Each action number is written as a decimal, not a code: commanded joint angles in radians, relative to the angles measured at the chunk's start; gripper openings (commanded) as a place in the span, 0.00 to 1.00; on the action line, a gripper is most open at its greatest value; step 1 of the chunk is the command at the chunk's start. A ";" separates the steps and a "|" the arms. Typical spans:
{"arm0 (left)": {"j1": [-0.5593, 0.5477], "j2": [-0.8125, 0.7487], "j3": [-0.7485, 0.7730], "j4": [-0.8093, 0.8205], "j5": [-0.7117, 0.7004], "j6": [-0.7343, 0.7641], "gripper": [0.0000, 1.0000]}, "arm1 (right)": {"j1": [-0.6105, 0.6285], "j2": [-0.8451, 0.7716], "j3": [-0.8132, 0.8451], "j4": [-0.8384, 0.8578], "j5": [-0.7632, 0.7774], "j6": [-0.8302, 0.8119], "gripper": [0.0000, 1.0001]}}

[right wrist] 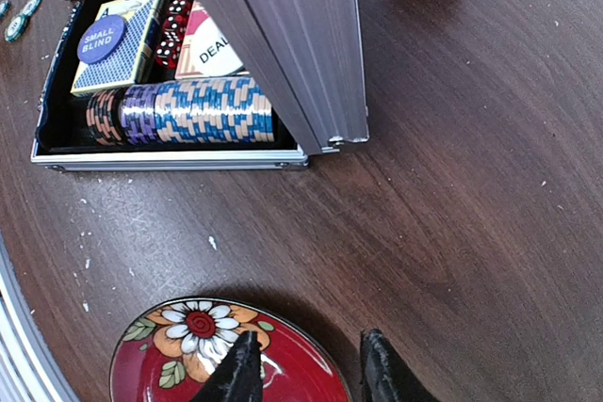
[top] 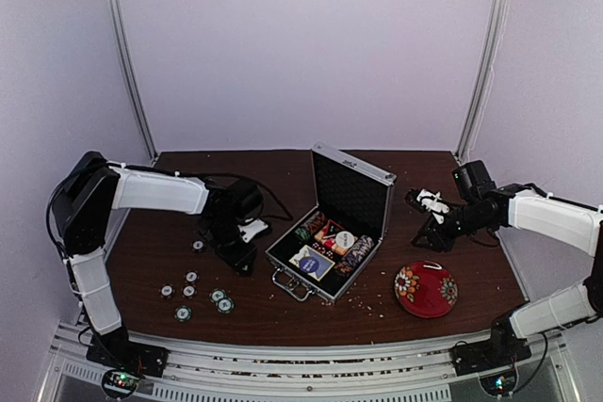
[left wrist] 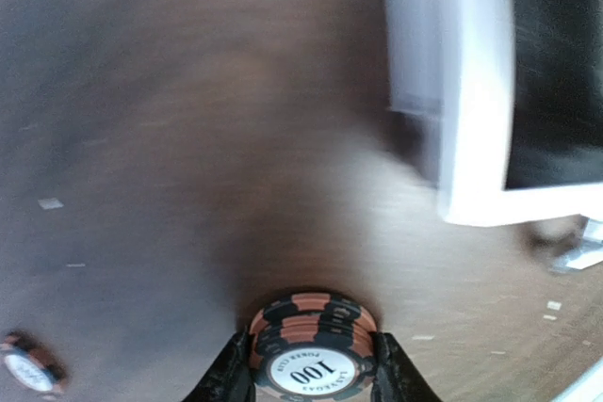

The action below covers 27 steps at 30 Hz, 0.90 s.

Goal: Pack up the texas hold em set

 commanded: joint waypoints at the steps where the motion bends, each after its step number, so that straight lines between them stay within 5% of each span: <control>1: -0.049 -0.073 -0.029 0.013 0.101 -0.017 0.27 | -0.004 0.005 0.009 -0.009 -0.008 -0.010 0.36; 13: -0.147 -0.141 0.070 0.012 0.193 -0.036 0.28 | -0.003 0.011 0.011 -0.011 -0.010 -0.012 0.36; 27: -0.291 0.030 0.118 0.552 0.257 -0.174 0.28 | -0.004 0.009 0.008 -0.013 -0.010 -0.009 0.36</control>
